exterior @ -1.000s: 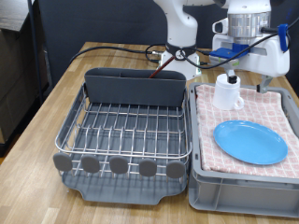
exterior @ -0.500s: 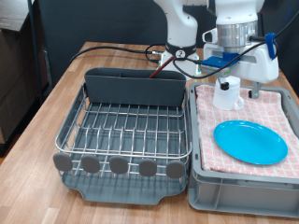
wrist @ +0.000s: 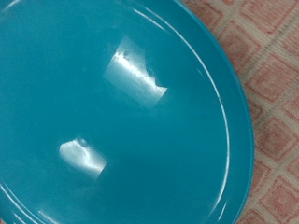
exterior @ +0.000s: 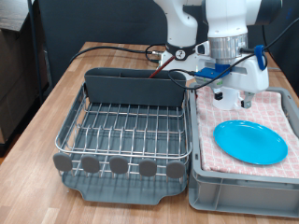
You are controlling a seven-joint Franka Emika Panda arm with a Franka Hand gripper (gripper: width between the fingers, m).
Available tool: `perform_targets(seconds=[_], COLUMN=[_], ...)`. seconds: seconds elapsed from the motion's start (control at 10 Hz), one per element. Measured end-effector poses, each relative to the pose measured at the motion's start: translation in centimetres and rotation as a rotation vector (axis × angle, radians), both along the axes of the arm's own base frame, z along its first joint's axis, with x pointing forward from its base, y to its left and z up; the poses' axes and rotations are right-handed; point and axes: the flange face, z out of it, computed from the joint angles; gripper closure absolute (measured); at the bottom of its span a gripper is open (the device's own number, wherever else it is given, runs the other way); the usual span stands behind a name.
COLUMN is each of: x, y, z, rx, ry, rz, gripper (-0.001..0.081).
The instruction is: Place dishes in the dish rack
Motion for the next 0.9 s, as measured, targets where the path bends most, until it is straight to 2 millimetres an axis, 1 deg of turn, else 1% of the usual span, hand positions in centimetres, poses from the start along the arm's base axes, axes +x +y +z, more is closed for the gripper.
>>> perform_targets(seconds=[0.2, 0.5, 0.9], x=[0.0, 0.0, 0.2], y=[-0.1, -0.2, -0.7], z=[-0.6, -0.7, -2.6], rx=[0.003, 0.003, 0.017], ry=[-0.006, -0.008, -0.026], rz=[0.015, 0.035, 0.074], gripper=[0.0003, 0.0003, 0.0003])
